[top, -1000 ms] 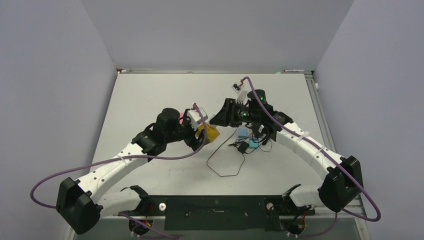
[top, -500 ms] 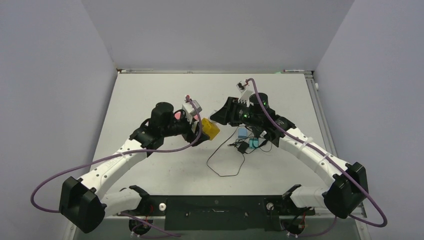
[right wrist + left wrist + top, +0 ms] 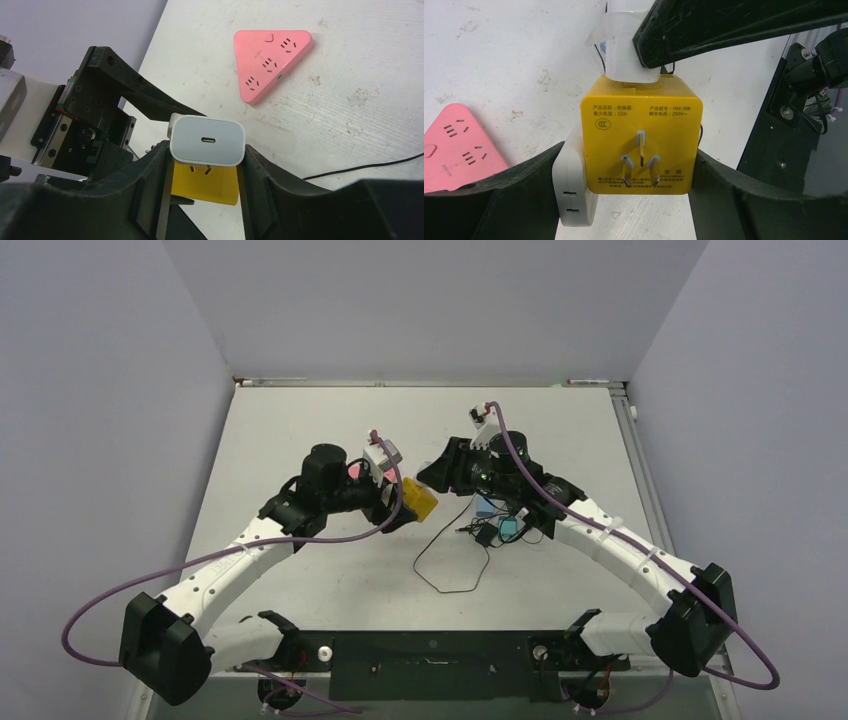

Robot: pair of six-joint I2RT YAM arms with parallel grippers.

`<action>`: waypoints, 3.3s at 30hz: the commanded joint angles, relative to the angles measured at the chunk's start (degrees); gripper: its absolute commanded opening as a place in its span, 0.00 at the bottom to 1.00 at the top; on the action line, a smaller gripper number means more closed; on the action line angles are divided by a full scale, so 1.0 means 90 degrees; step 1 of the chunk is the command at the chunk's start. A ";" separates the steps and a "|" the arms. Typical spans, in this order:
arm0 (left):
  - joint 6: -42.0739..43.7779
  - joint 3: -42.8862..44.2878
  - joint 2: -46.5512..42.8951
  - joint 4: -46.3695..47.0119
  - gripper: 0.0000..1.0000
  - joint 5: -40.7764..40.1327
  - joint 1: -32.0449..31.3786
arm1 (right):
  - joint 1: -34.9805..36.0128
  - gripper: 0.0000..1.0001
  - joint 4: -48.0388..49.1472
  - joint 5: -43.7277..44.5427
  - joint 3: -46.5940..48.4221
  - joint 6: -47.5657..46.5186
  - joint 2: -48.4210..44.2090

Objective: Pull the plug off the socket
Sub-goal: Remove the plug from the socket, then place the plug at the center of the board.

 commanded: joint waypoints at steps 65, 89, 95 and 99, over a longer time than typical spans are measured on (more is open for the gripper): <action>-0.0830 0.0448 0.0043 -0.0538 0.00 -0.2291 0.0457 | -0.2227 0.57 -0.1832 0.1093 -0.0455 -0.1604 0.1736; -0.2376 0.0500 0.1037 0.0294 0.00 0.0920 0.1807 | -0.1015 0.96 -0.0275 0.0269 -0.0744 -0.2834 -0.1299; -0.2439 0.0655 0.1438 0.0385 0.00 0.2146 0.1809 | 0.0549 0.98 0.0166 0.0479 -0.0702 -0.3258 -0.1384; -0.2417 0.0776 0.1577 0.0300 0.00 0.2690 0.1804 | 0.1326 0.98 0.0203 0.0995 -0.0612 -0.3654 -0.1020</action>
